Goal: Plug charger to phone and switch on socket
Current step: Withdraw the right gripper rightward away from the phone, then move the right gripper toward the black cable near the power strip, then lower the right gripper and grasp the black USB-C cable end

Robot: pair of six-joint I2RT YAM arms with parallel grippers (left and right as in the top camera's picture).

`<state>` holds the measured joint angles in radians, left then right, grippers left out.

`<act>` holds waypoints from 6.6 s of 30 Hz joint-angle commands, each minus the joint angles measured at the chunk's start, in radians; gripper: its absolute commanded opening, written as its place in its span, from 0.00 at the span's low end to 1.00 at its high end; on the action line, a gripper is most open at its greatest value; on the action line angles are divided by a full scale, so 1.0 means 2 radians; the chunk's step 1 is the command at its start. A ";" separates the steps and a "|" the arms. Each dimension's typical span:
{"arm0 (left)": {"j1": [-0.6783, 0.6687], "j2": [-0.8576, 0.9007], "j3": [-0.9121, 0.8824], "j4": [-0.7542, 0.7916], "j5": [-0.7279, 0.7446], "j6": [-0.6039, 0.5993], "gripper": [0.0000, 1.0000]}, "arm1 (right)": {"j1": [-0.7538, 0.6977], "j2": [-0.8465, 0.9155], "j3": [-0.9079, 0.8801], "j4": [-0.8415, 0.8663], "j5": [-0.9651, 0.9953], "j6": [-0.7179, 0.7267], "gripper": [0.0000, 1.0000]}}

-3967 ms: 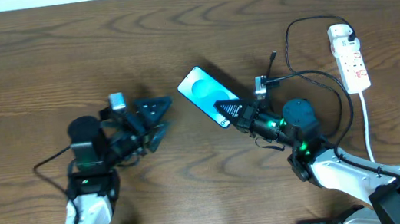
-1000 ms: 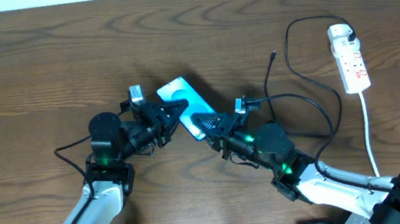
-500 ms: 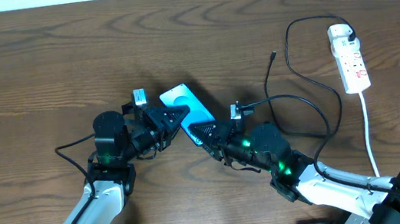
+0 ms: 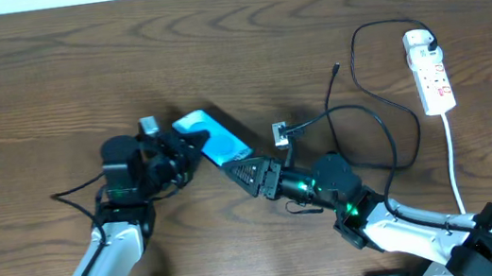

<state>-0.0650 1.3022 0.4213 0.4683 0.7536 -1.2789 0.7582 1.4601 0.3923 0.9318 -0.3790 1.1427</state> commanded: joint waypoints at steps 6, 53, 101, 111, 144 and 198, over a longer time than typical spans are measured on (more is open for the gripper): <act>0.047 0.000 0.005 0.002 0.093 -0.011 0.07 | -0.083 -0.024 0.006 -0.076 -0.006 -0.153 0.99; -0.009 0.000 0.005 0.093 0.207 -0.121 0.07 | -0.297 -0.034 0.006 -0.353 -0.002 -0.138 0.99; -0.009 0.000 0.005 0.092 0.225 -0.125 0.08 | -0.297 -0.034 0.006 -0.356 0.003 -0.138 0.99; -0.009 0.000 0.005 0.092 0.225 -0.125 0.07 | -0.296 -0.034 0.006 -0.360 -0.036 -0.138 0.99; -0.009 0.000 0.005 0.093 0.240 -0.075 0.07 | -0.296 -0.068 0.031 -0.320 -0.102 -0.223 0.93; -0.055 0.192 0.158 0.126 0.275 -0.163 0.07 | -0.269 0.122 0.528 -0.902 0.227 -0.263 0.79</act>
<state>-0.1749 1.6981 0.7086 0.7082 1.2629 -1.6192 0.1967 1.6115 1.3502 -0.8341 0.0601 0.6441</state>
